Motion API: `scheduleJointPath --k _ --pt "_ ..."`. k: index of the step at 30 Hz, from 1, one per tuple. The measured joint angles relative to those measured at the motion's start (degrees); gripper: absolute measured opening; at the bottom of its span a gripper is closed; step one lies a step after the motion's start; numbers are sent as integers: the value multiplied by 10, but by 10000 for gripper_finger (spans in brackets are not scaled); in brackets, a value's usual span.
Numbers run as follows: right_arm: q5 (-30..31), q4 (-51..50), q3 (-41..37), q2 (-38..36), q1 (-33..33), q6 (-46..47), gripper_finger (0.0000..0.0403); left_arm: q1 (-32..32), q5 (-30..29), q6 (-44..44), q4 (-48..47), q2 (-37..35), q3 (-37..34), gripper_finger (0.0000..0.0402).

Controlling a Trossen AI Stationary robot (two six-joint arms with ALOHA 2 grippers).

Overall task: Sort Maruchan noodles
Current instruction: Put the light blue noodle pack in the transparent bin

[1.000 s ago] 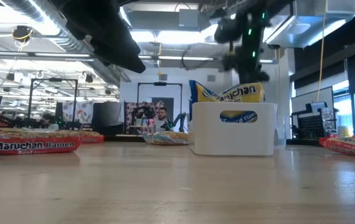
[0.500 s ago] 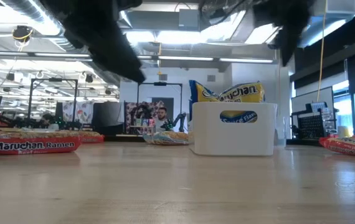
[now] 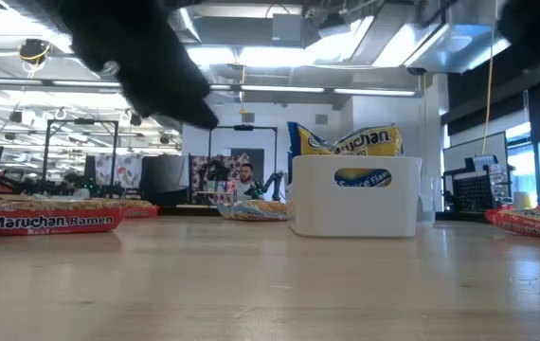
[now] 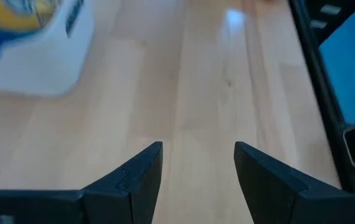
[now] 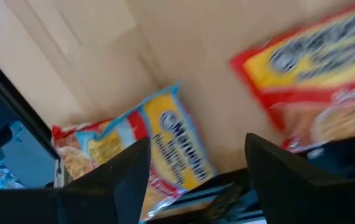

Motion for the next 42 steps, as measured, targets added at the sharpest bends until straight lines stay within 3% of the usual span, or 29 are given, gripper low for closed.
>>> scheduleJointPath --k 5,10,14,18,21,28,30,33,37,39,42 --pt "-22 70 -35 3 110 161 232 -37 -10 -58 30 26 -1 194" --pt "-34 132 -47 37 208 281 232 -76 -15 -77 145 85 1 194" --pt "-66 162 -47 79 268 328 232 -95 -15 -97 220 133 6 194" --pt "-68 194 -47 113 288 341 232 -102 -15 -115 230 164 29 194" --pt "-2 223 -47 120 285 328 232 -103 -10 -117 230 180 47 194" --pt "296 207 -46 122 221 280 232 -101 -19 -110 242 179 53 194" --pt "327 223 -46 122 206 249 232 -101 -19 -110 241 179 53 194" --pt "259 232 -36 121 194 193 232 -102 -15 -120 238 179 53 194" --pt "143 213 -24 121 206 189 232 -109 -19 -120 238 179 53 194" --pt "139 198 -29 121 219 205 232 -109 -27 -119 237 179 53 194" --pt "183 188 -55 127 233 236 232 -107 -39 -117 235 179 53 194"
